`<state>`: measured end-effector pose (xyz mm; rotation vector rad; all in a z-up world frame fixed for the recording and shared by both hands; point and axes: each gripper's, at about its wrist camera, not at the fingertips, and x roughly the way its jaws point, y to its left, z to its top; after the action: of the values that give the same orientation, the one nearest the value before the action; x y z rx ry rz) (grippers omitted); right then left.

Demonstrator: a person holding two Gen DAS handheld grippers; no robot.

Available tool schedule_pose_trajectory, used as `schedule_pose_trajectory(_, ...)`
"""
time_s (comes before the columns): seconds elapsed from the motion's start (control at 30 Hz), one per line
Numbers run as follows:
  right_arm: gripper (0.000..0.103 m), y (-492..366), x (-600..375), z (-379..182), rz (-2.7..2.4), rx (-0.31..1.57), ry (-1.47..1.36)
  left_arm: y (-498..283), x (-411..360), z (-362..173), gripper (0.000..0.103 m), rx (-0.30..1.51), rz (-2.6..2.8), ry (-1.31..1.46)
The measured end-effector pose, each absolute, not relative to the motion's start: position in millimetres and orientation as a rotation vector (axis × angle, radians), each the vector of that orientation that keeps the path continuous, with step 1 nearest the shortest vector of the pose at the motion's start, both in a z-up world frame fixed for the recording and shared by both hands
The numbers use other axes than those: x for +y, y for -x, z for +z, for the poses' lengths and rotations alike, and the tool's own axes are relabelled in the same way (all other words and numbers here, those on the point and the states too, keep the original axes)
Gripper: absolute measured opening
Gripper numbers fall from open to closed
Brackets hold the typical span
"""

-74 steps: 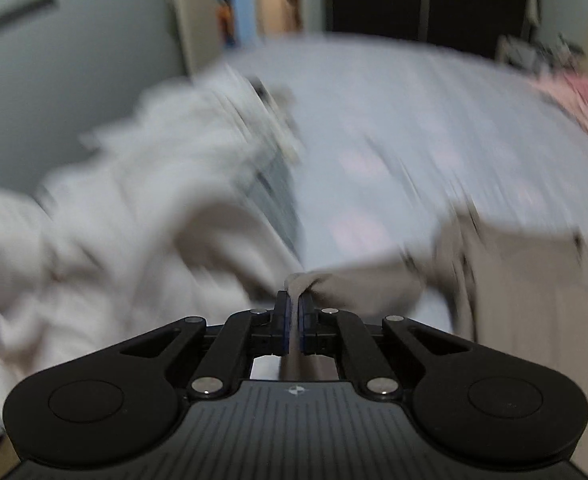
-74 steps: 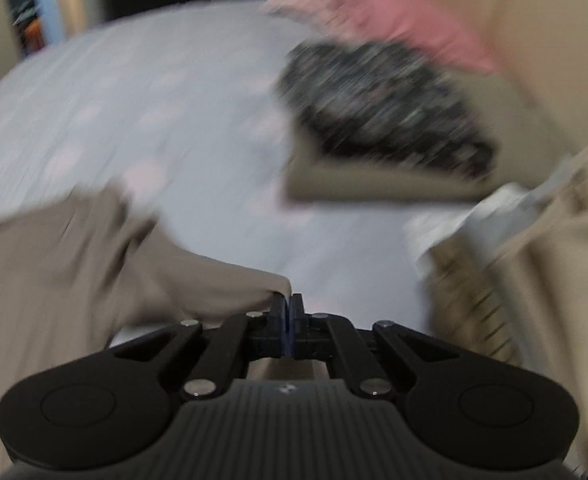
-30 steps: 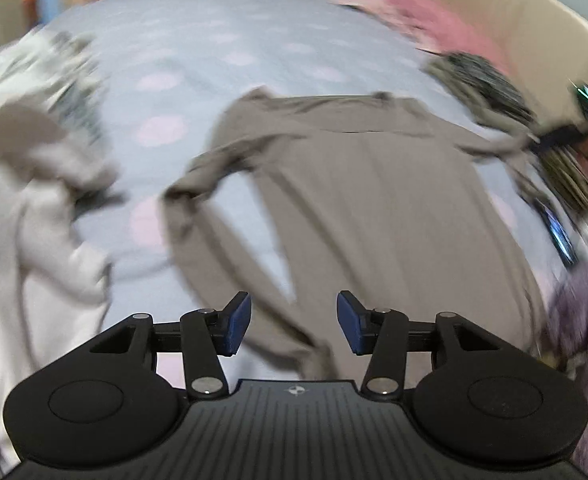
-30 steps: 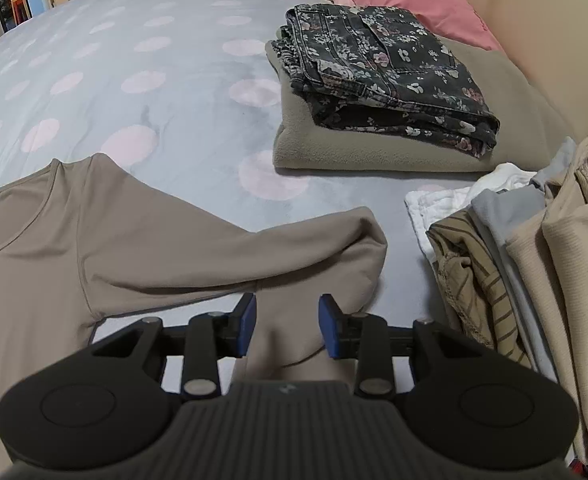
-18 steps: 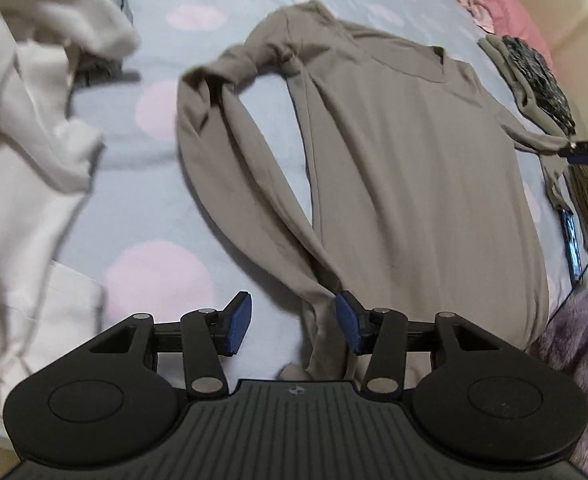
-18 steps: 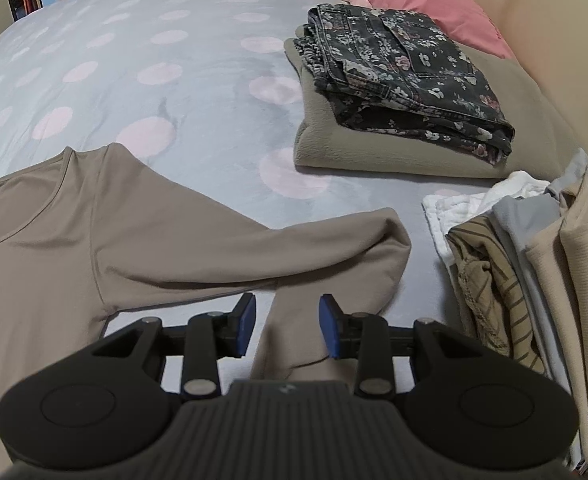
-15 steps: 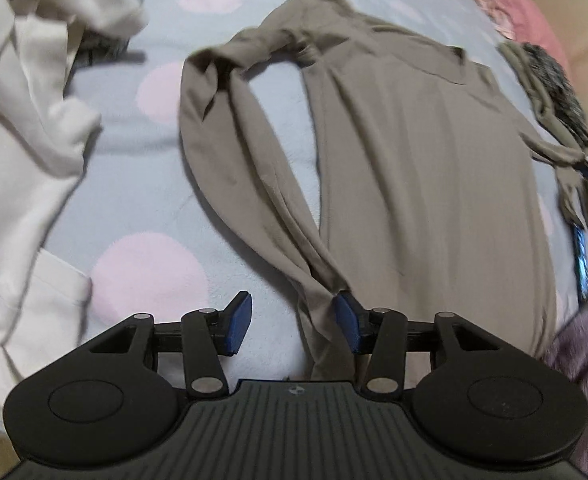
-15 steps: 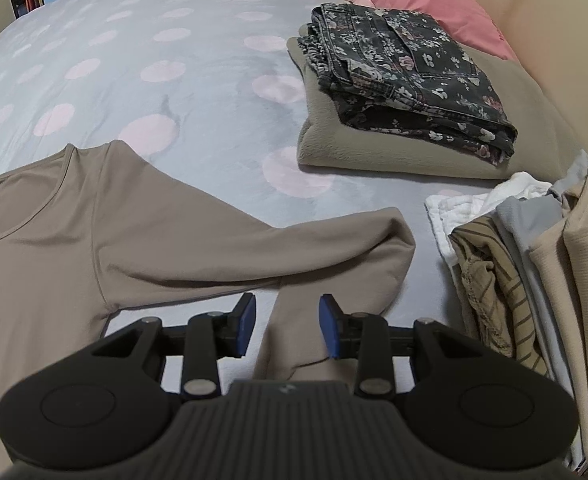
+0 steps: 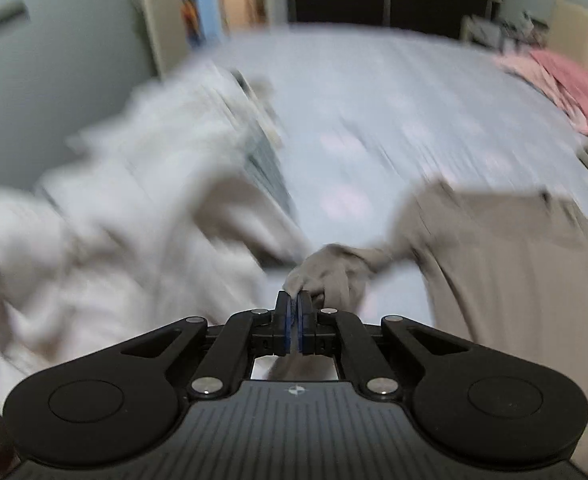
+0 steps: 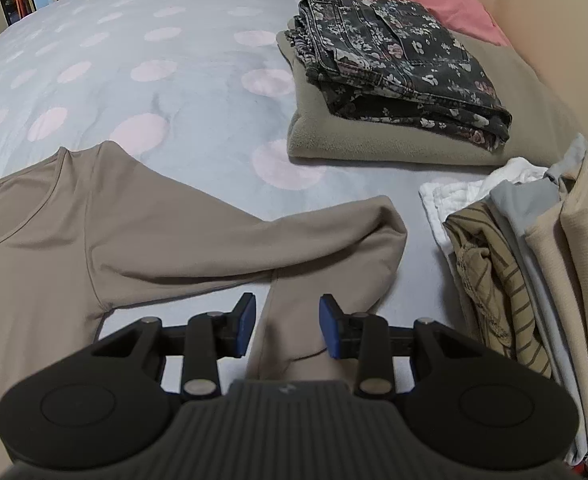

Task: Fold clothes

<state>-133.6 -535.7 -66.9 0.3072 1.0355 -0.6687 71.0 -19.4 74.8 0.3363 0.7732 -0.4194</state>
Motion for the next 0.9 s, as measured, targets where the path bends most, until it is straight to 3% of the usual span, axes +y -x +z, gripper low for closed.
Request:
schedule_pose_trajectory(0.07,0.038,133,-536,-67,-0.666,1.033,-0.307,-59,-24,92,0.001,0.651,-0.404,-0.481)
schedule_pose_trajectory(0.17,0.038,133,-537,-67,-0.665,1.032,-0.31,-38,-37,83,0.001,0.623,-0.457,-0.721)
schedule_pose_trajectory(0.33,0.038,132,-539,-67,-0.671,1.032,-0.322,-25,-38,28,0.001,0.731,-0.491,-0.976)
schedule_pose_trajectory(0.6,0.038,134,-540,-67,-0.676,1.032,-0.335,-8,-23,-20,0.005,0.983,-0.735,-0.992)
schedule_pose_trajectory(0.67,0.038,134,-540,-67,-0.68,1.034,-0.34,-4,-22,-17,0.011,0.979,-0.776,-0.984)
schedule_pose_trajectory(0.73,0.038,134,-540,-67,-0.682,1.034,-0.342,-3,-19,-10,0.024,0.963,-0.807,-0.954)
schedule_pose_trajectory(0.9,0.038,134,-540,-68,-0.686,1.037,-0.344,-27,-6,15,0.045,0.896,-0.679,-0.749)
